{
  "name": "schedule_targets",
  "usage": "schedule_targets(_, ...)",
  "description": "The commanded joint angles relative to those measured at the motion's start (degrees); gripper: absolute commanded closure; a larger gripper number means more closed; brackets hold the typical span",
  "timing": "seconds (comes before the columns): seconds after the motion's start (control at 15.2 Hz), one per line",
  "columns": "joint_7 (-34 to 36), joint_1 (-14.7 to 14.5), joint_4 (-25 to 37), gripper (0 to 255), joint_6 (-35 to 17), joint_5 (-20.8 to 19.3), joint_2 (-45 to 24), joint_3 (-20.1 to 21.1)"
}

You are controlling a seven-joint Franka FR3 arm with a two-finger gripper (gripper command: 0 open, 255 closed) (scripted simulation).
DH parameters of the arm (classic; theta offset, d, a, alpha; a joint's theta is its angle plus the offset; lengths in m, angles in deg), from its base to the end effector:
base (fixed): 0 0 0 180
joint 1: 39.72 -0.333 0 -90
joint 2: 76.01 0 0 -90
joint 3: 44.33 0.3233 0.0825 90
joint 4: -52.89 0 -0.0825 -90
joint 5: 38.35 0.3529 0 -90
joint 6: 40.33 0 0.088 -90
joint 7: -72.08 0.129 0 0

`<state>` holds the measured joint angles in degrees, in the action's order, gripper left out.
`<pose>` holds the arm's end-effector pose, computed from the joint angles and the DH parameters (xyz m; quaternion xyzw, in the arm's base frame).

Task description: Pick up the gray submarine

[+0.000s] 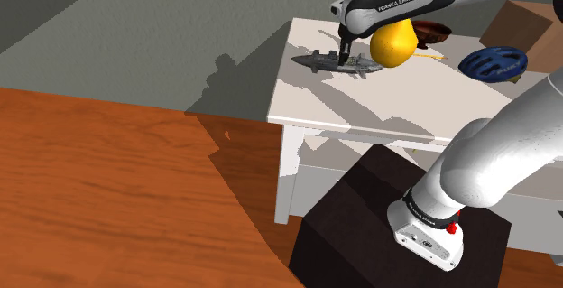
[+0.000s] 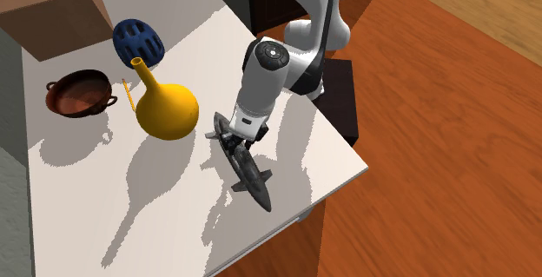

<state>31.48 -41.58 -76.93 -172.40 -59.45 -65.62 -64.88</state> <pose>0.4560 -0.1735 0.4533 0.9434 0.2917 0.0347 0.1540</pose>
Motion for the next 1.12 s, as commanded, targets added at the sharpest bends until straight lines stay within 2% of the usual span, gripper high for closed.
schedule_targets(0.0, 0.01, 0.01, -0.04, 255, 0.01, 0.02, -0.03, -0.02)
schedule_targets(0.13, 0.02, -0.02, 0.05, 255, 0.12, 0.04, -0.02, 0.02)
schedule_targets(1.06, -2.34, -0.61, 7.89, 255, 10.85, 1.41, 3.09, 0.98)
